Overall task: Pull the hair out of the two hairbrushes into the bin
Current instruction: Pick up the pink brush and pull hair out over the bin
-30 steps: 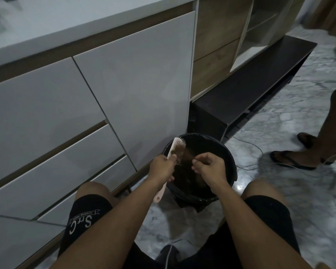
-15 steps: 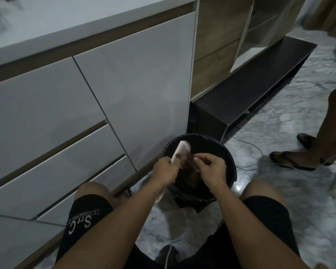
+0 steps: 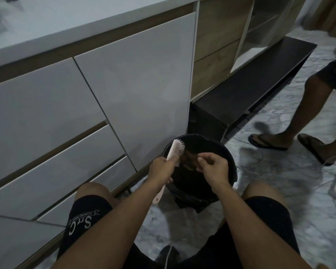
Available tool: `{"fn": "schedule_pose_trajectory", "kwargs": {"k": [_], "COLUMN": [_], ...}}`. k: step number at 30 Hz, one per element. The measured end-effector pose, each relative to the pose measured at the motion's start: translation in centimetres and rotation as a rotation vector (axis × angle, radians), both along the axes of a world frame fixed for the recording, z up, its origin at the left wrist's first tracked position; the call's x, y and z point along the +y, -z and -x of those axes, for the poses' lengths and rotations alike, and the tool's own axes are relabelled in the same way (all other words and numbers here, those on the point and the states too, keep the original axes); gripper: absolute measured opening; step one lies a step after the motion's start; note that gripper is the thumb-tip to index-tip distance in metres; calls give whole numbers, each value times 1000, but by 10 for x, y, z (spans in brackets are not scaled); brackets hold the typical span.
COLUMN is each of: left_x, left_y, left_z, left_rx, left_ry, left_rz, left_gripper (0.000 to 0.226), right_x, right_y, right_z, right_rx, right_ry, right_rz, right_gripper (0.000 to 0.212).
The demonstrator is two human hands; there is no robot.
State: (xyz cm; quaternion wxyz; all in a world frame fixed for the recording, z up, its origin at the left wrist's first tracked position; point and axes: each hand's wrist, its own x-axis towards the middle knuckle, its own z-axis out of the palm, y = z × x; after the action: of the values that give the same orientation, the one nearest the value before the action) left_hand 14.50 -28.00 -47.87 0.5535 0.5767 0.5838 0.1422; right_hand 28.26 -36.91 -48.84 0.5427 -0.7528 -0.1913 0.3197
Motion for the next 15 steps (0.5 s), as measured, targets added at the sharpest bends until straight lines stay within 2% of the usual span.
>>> {"fn": "schedule_pose_trajectory", "kwargs": {"k": [4, 10, 15], "left_x": [-4, -6, -2], "left_y": [-3, -2, -6], "left_z": [0, 2, 6], "left_rx": [2, 38, 49], "left_ry": [36, 49, -5], "left_rz": [0, -81, -123], "left_gripper": [59, 39, 38], "right_x": [0, -1, 1], "right_y": [-4, -7, 0], "right_z": [10, 12, 5], "right_rx": [10, 45, 9], "right_ry": [-76, -100, -4], "right_rz": [-20, -43, 24], "right_gripper": [13, 11, 16]}}
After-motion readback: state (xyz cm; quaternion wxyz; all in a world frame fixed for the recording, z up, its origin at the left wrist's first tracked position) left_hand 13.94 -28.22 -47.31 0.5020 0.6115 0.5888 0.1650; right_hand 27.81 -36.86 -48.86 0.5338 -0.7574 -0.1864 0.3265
